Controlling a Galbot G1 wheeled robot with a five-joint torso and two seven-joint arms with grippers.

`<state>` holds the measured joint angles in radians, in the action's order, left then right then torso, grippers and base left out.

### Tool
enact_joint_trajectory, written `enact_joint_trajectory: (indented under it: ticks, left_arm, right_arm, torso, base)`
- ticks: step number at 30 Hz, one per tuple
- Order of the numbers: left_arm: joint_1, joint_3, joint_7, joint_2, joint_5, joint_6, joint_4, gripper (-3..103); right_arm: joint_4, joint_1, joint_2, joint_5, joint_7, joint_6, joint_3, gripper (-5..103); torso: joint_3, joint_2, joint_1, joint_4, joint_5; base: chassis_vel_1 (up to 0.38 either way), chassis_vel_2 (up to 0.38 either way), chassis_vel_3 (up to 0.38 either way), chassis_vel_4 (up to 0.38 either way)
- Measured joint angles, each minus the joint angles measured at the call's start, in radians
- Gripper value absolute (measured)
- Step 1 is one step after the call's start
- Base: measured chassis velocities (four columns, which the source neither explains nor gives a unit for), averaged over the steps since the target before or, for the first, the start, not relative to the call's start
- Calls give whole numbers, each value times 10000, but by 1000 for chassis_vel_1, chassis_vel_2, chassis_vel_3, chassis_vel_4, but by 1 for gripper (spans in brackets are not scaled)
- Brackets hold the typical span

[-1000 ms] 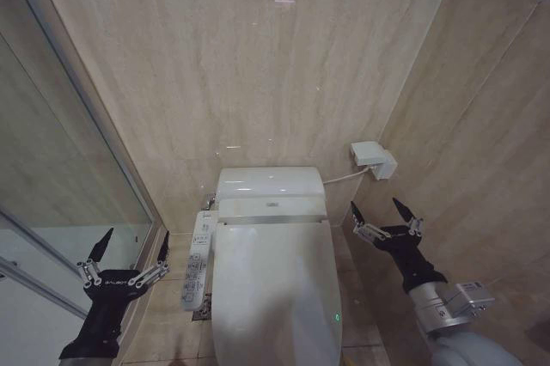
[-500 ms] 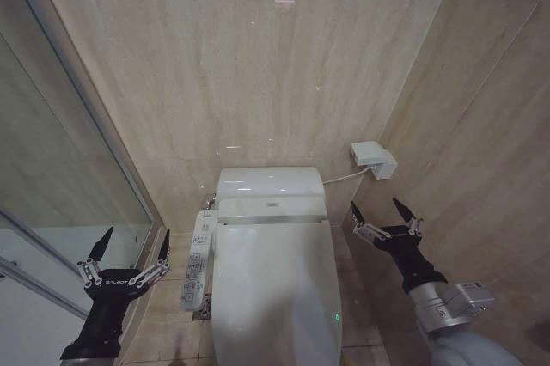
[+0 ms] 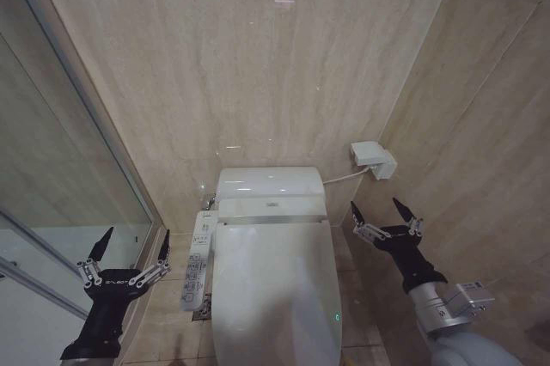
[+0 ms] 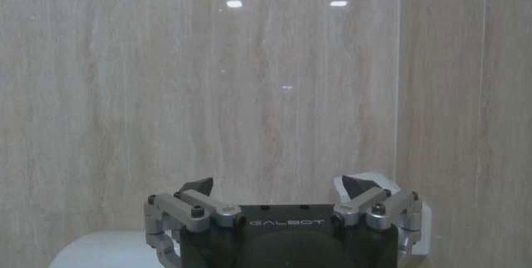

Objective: Open the toilet lid, clean the toilet bowl with a toilet brush, close the toilet lid, and flush.

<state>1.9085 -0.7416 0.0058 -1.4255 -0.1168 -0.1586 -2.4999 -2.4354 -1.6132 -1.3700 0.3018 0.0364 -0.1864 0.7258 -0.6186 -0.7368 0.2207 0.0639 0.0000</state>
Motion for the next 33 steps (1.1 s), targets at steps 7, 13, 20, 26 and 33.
enact_joint_trajectory:
  ticks: [7, 13, 20, 26, 33]
  left_arm:
    - [0, -2, -2, 0, 4, 5, 0, 100]
    - [0, -3, -3, 1, 7, 9, 0, 100]
    - [1, -3, -3, 1, 8, 11, 0, 100]
    - [1, -3, -2, 1, 8, 12, 0, 100]
    - [2, -3, -2, 1, 8, 12, 0, 100]
  right_arm:
    - [0, 0, 0, 0, 0, 0, 0, 100]
    - [0, 1, 0, 1, 0, 0, 0, 100]
    - [0, 1, 0, 0, 0, 0, 0, 100]
    - [0, 0, 0, 0, 0, 0, 0, 100]
    - [0, 0, 0, 0, 0, 0, 0, 100]
  torso:
    - [0, 0, 1, 0, 0]
    - [-1, 1, 3, -1, -1]
    - [0, 0, 0, -2, -1]
    - [-2, 1, 1, 1, 5]
    - [1, -1, -2, 3, 2]
  base:
    - [0, 0, 0, 0]
    - [75, -69, -79, 81]
    - [171, -169, -155, 168]
    - [229, -230, -259, 239]
    - [285, -293, -290, 298]
